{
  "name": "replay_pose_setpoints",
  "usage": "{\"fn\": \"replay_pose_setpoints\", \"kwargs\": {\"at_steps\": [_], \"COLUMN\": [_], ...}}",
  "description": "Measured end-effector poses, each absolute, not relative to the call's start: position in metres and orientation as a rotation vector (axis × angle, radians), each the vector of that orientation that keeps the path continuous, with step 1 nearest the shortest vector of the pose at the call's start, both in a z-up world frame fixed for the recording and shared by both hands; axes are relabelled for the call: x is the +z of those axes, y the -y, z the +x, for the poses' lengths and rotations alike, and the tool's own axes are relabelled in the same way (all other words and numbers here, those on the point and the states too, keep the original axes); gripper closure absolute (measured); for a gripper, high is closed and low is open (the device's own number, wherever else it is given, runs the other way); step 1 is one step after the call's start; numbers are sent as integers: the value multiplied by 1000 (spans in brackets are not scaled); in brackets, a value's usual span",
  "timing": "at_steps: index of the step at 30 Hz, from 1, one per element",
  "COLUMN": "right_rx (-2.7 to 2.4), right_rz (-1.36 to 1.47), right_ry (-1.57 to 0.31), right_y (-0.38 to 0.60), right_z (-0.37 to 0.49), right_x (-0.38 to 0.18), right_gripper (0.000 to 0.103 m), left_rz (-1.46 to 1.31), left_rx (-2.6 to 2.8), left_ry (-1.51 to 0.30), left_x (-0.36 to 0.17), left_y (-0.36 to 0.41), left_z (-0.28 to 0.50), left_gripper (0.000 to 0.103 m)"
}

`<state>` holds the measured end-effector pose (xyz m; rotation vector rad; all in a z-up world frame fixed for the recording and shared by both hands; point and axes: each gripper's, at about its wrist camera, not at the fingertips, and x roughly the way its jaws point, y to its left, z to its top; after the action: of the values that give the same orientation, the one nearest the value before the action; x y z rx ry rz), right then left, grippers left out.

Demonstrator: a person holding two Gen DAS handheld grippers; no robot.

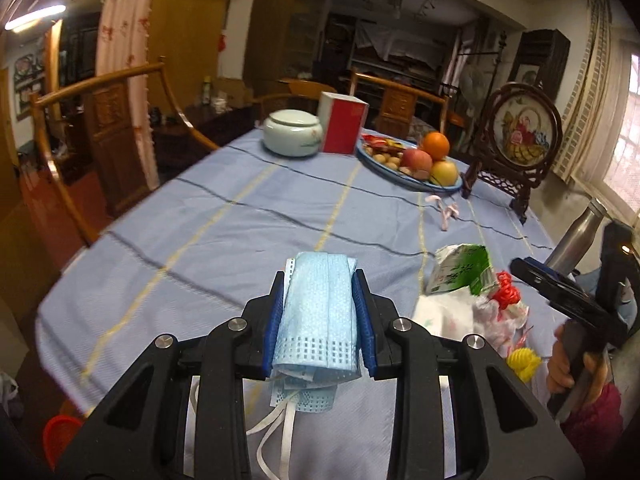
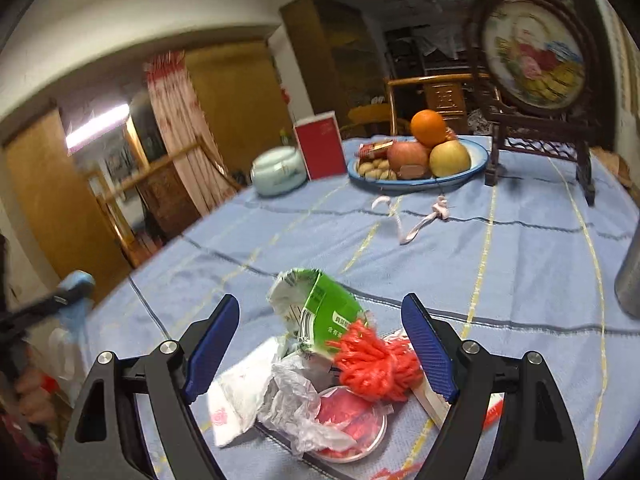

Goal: Collect trash
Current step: 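Grasp the blue face mask with the left tool and lift it, then drop the mask into the red wastebasket while the right tool drops the green-white carton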

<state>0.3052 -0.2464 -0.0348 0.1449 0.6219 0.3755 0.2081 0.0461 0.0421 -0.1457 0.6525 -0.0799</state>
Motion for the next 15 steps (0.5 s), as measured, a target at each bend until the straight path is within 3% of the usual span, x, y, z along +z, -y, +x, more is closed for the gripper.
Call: {"fn": "replay_pose_setpoints", "kwargs": {"at_steps": [4, 6, 7, 9, 11, 15], "right_rx": [287, 202, 190, 194, 219, 260], "right_rz": [8, -57, -54, -1, 28, 79], "right_ry": [-749, -875, -909, -912, -841, -696], "right_y": [213, 199, 197, 199, 199, 197], "right_z": [335, 362, 368, 374, 363, 335], "right_x": [-37, -52, -59, -62, -46, -4], "right_gripper": [21, 40, 70, 75, 89, 92], "left_rz": [-158, -181, -190, -208, -213, -250], "left_rx": [-12, 22, 41, 93, 155, 298], "left_ry": [-641, -643, -644, -645, -646, -685], "left_x": [44, 42, 41, 37, 32, 12], "left_y": [-78, -98, -108, -134, -158, -219], "left_z": [180, 165, 158, 138, 118, 74], "left_gripper": [70, 70, 70, 70, 70, 70]}}
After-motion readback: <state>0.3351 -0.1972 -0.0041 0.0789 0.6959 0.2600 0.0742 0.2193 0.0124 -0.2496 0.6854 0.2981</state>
